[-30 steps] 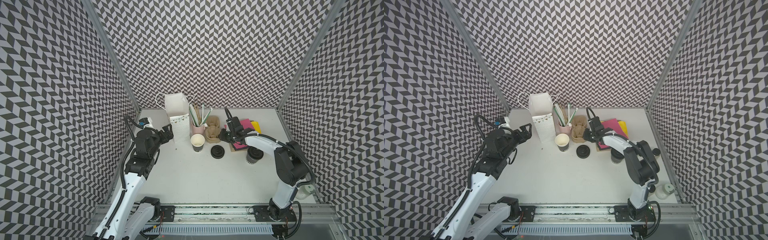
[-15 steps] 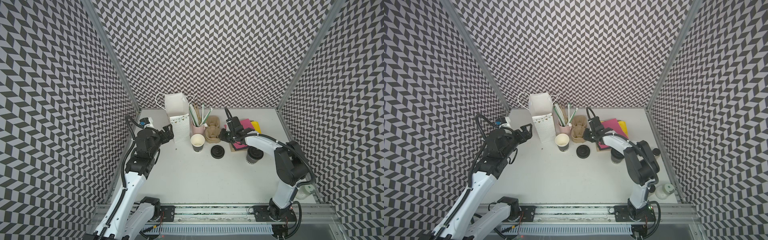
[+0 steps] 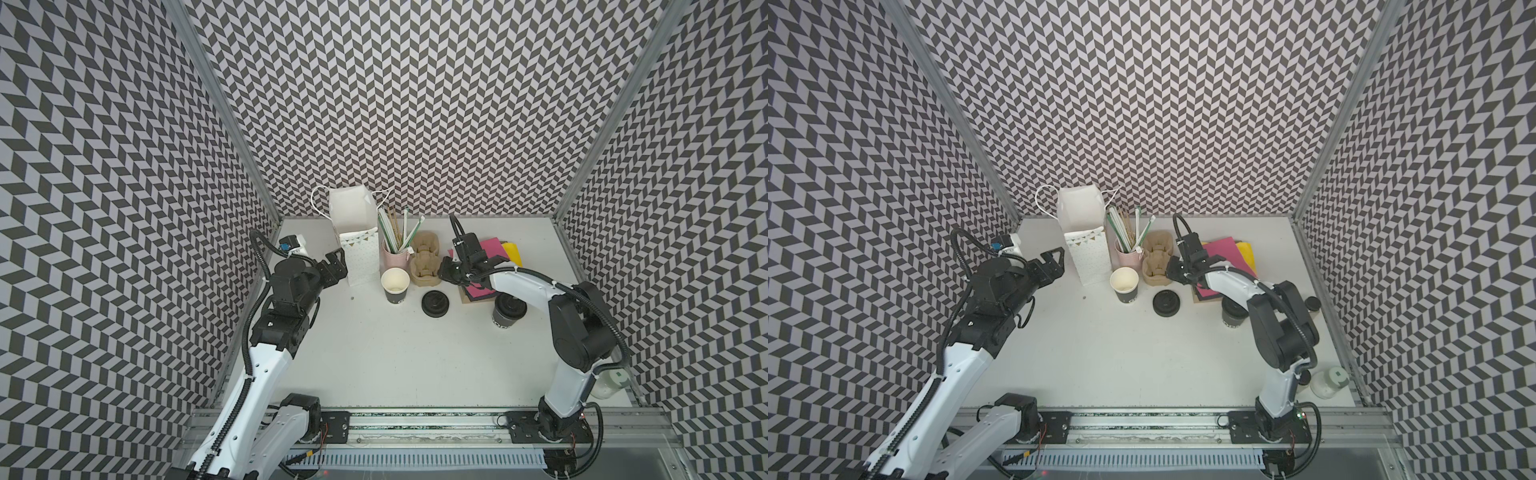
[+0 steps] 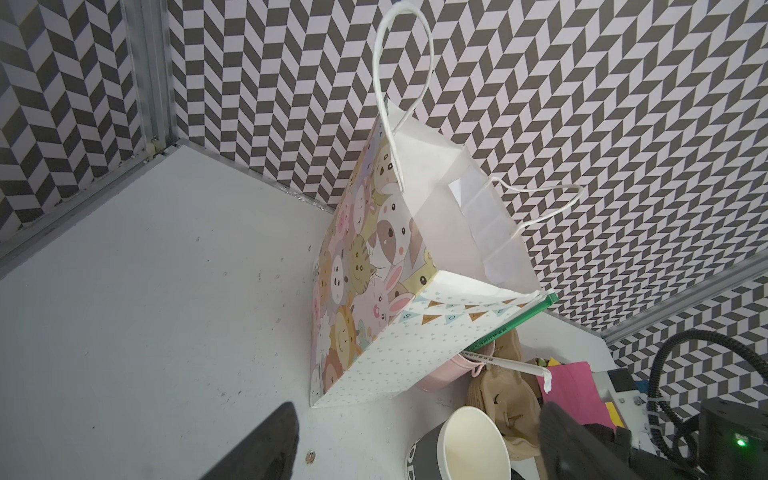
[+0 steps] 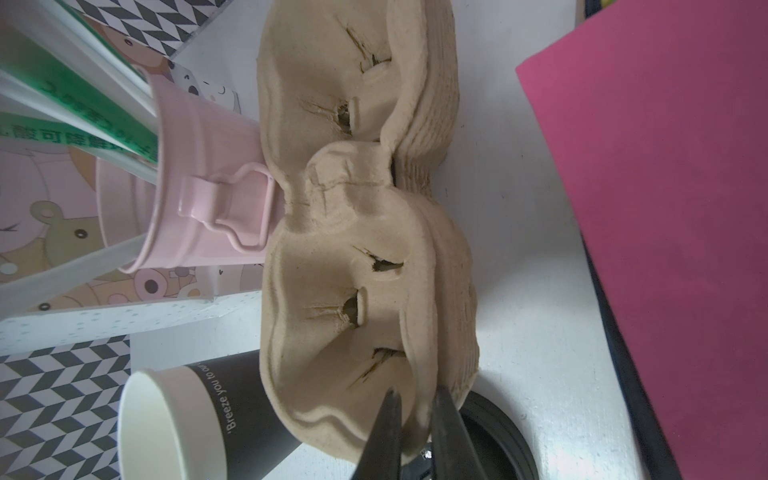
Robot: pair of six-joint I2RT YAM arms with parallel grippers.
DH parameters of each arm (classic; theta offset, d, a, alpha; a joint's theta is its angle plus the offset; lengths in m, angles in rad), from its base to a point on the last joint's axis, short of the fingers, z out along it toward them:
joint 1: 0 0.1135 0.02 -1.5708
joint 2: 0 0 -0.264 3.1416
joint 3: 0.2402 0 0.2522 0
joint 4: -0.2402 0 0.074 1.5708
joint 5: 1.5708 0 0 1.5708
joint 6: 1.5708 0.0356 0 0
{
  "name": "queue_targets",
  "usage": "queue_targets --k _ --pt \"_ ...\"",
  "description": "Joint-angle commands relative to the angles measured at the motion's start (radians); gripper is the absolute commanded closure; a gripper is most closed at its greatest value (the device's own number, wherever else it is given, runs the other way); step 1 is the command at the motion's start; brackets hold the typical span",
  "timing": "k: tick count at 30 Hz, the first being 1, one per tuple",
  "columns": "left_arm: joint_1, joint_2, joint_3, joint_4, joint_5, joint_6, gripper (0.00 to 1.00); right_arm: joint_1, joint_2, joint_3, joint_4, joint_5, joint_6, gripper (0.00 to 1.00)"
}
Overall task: Pack the takeout coffee
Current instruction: 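Lift the top cardboard carrier off the stack with the right gripper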
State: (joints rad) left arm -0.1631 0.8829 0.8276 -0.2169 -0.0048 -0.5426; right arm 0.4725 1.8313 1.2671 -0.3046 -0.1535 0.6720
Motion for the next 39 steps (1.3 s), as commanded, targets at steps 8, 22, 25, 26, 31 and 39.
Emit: queue_targets --k 8,22,25,26,31,39 --pt "-0.002 0.0 -0.004 0.026 0.011 0.012 0.1 -0.004 -0.039 0.044 0.041 -0.013 -0.008 0.91" --pt "-0.002 0.011 -0.004 0.028 0.023 0.015 0.09 -0.007 -0.055 0.049 0.025 -0.006 -0.012 1.0" --pt "-0.002 0.013 -0.004 0.028 0.022 0.015 0.1 -0.014 -0.062 0.051 0.029 -0.019 -0.011 1.0" --pt "-0.003 0.014 -0.004 0.028 0.023 0.016 0.1 -0.017 -0.069 0.045 0.041 -0.026 -0.009 1.0" --pt "-0.002 0.015 -0.002 0.028 0.026 0.018 0.09 -0.059 -0.095 0.001 0.114 -0.124 0.029 1.0" --pt "-0.001 0.016 -0.002 0.026 0.028 0.019 0.1 -0.093 -0.113 -0.036 0.177 -0.197 0.049 1.0"
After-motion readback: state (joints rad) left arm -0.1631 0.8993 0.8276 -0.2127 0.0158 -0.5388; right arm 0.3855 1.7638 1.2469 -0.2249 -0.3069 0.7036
